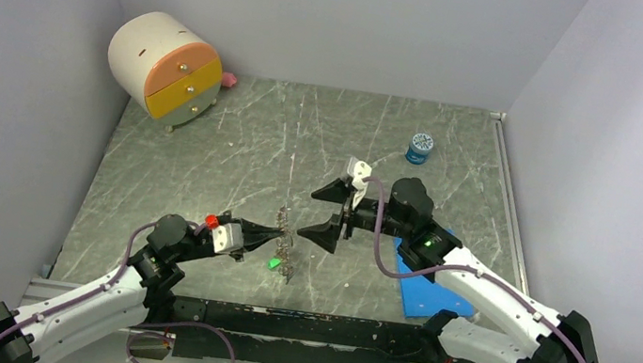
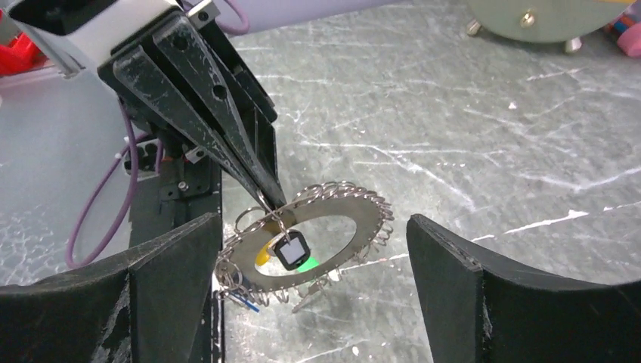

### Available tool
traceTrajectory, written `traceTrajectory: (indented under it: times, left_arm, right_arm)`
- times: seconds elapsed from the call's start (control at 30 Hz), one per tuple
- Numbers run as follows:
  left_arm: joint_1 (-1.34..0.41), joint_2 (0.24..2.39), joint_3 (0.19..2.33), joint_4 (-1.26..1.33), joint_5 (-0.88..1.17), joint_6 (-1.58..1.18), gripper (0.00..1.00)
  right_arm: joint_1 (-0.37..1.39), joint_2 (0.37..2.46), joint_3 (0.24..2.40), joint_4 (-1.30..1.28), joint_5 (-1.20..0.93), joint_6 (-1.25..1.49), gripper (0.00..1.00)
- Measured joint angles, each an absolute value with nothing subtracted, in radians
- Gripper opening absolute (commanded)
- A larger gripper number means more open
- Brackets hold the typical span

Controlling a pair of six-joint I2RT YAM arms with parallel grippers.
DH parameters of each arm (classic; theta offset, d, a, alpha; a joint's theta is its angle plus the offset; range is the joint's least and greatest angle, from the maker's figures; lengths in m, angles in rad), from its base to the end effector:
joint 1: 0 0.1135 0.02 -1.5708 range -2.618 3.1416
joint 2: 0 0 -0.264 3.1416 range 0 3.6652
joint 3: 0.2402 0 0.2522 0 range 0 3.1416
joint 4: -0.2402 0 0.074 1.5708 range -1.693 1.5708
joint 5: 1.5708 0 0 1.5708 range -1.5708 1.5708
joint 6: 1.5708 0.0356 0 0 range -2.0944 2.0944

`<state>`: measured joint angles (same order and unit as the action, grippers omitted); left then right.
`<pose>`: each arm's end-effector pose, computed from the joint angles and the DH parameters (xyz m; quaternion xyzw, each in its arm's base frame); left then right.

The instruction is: Put the keys on the keyring

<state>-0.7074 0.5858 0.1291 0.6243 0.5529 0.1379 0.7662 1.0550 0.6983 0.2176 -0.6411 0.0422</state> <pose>0.1012 -0.1111 0.2227 0.4448 0.4808 -0.3755 0.6557 0.1595 0.1830 0.2996 -0.4470 0.5965 0.4635 0.4791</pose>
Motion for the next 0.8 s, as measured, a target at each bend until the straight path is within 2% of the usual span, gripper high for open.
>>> traceTrajectory:
  times: [0.13,0.4,0.43,0.5,0.57,0.6,0.73,0.8]
  left_arm:
    - [-0.707,0.586,0.129,0.624,0.561,0.138,0.02]
    - [-0.707,0.573,0.129,0.623,0.583,0.142,0.03]
    - [-0.707,0.571,0.129,0.624,0.587,0.142,0.03]
    - [-0.707,0.571,0.129,0.624,0.59,0.142,0.02]
    - [-0.707,0.571,0.129,0.624,0.596,0.142,0.02]
    - [-0.707,0.571,0.129,0.624,0.599,0.142,0.02]
    - [-0.707,0.574,0.129,0.625,0.607,0.142,0.03]
    - [-0.707,0.574,0.129,0.628,0.61,0.141,0.02]
  right_arm:
    - [0.765,1.047,0.692,0.268,-0.655,0.008,0.99]
    - [0.764,1.054,0.577,0.47,-0.819,-0.062,0.99]
    - [0.764,1.061,0.578,0.484,-0.838,-0.064,0.94]
    - [0.764,1.081,0.584,0.498,-0.874,-0.069,0.77]
    - [0.768,1.111,0.599,0.503,-0.91,-0.078,0.46]
    - [0.769,1.129,0.608,0.507,-0.93,-0.079,0.39]
    - [0.774,1.2,0.641,0.522,-0.987,-0.056,0.28]
    - [0.776,1.23,0.653,0.534,-1.0,-0.039,0.27]
